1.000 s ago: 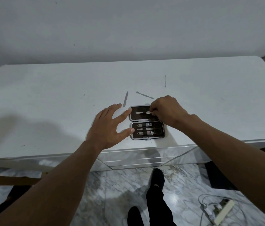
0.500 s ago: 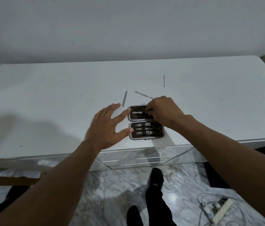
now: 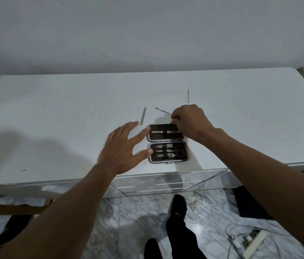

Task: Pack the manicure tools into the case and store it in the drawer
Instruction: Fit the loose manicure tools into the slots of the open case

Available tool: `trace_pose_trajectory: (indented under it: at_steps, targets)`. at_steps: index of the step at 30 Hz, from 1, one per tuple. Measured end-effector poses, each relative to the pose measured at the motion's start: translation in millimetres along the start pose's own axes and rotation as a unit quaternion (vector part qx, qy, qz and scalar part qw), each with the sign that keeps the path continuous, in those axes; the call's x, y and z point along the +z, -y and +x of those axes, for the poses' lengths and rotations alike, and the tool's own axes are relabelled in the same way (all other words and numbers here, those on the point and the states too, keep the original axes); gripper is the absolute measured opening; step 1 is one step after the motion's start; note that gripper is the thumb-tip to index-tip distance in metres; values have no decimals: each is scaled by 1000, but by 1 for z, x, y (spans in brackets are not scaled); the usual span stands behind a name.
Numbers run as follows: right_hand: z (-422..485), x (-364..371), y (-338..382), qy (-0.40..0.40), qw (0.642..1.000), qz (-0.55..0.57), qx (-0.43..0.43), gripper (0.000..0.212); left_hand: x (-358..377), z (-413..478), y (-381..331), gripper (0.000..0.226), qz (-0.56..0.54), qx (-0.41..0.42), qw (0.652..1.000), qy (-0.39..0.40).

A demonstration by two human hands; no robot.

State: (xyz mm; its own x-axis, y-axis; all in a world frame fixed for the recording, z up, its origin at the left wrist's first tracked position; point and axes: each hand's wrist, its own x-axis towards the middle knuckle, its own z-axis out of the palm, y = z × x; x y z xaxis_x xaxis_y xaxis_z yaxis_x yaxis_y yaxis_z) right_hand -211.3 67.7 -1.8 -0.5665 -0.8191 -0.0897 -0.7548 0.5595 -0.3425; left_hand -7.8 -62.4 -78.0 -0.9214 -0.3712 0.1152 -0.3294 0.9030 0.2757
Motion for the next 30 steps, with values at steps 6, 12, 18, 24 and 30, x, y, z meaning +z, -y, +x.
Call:
trace_pose_trajectory:
  at_steps: [6,12,18,24,30]
  targets:
    - [27,-1,-3,4,999,-35,34,16,-3,1,-1,68,-2,0,1000,1]
    - [49,4,5,31,999,-38,24,18,-5,2,-2,67,-5,-3,1000,1]
    - [68,15,50,85,989,-32,-117,28,-6,3,-3,65,-2,-5,1000,5]
    - [85,15,55,113,982,-87,-121,15,-5,2,-3,66,-2,-7,1000,3]
    - [94,11,56,138,978,-122,-97,14,-4,3,-2,67,3,-8,1000,4]
